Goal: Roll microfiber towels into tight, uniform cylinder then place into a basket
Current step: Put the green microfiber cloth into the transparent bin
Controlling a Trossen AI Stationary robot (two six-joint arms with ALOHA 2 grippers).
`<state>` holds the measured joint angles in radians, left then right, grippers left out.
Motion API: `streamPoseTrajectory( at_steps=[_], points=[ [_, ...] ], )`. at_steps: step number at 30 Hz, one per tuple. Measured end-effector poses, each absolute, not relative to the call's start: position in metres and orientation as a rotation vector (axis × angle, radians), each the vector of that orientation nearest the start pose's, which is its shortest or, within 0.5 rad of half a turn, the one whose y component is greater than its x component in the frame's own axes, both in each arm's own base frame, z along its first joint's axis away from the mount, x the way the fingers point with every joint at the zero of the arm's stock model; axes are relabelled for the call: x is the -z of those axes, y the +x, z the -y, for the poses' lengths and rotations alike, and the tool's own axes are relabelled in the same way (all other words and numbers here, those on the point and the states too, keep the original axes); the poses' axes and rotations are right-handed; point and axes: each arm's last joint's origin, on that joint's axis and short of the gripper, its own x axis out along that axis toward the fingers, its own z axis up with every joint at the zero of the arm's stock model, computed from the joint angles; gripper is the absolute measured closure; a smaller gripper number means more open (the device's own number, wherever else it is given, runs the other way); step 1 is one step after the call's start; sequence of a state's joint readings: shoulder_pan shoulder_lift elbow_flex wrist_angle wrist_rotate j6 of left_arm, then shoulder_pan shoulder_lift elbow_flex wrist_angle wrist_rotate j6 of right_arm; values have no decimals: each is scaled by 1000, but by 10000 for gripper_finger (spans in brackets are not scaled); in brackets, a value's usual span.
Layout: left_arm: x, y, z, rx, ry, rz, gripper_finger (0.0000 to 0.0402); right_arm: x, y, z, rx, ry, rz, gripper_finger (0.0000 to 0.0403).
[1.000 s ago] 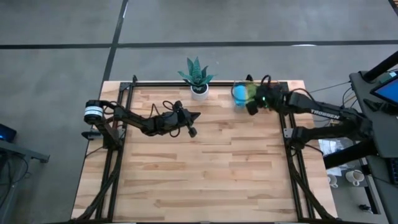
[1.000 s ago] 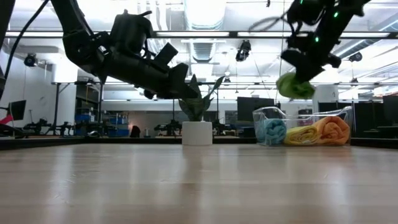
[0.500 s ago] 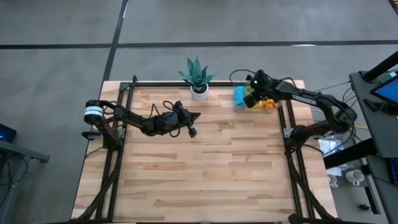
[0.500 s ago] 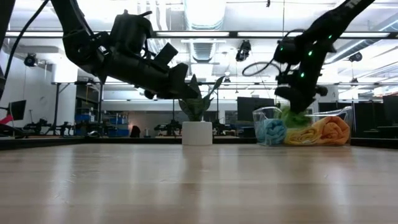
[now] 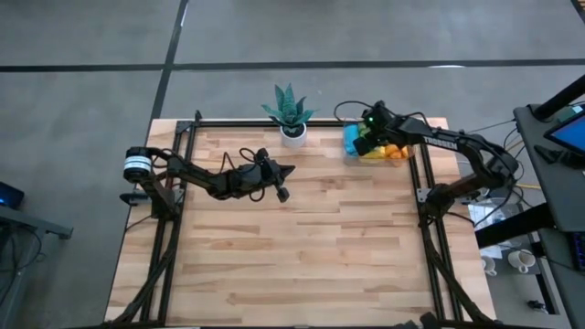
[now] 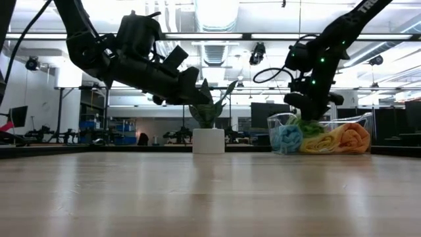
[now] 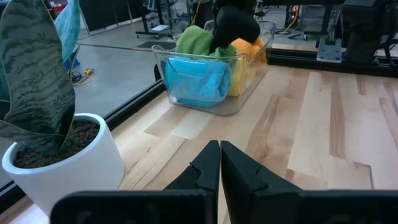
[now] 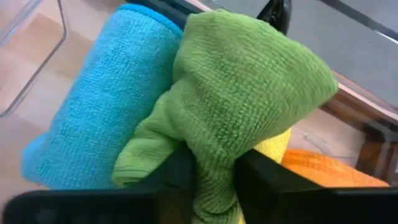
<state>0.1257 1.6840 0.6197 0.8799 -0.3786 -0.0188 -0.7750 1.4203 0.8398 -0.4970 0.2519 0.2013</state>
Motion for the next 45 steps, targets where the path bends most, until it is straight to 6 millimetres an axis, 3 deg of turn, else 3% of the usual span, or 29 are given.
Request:
streamPoseTrajectory(
  at_steps=[9,13,18,21,24,30,37,45],
  points=[
    [-163,310,-50,-505,6,-183,402,-208,174,179,1025,513,-985,187],
    [-162,310,-50,-505,6,-189,402,-223,168,173,1024,502,-929,154],
    [-162,310,-50,-505,6,-189,402,-248,156,164,1095,432,-802,146],
    [-162,310,-50,-505,6,-189,402,-253,154,162,1106,424,-700,160],
    [-162,310,-50,-505,6,-189,402,-244,156,165,1114,428,-625,201],
    [-162,310,-50,-505,6,-188,402,-208,166,177,1124,449,-690,370],
    [-162,310,-50,-505,6,-188,402,-190,177,196,1201,462,-686,393],
    [-162,310,-50,-505,6,-191,402,-171,183,196,1205,462,-775,394]
  ],
)
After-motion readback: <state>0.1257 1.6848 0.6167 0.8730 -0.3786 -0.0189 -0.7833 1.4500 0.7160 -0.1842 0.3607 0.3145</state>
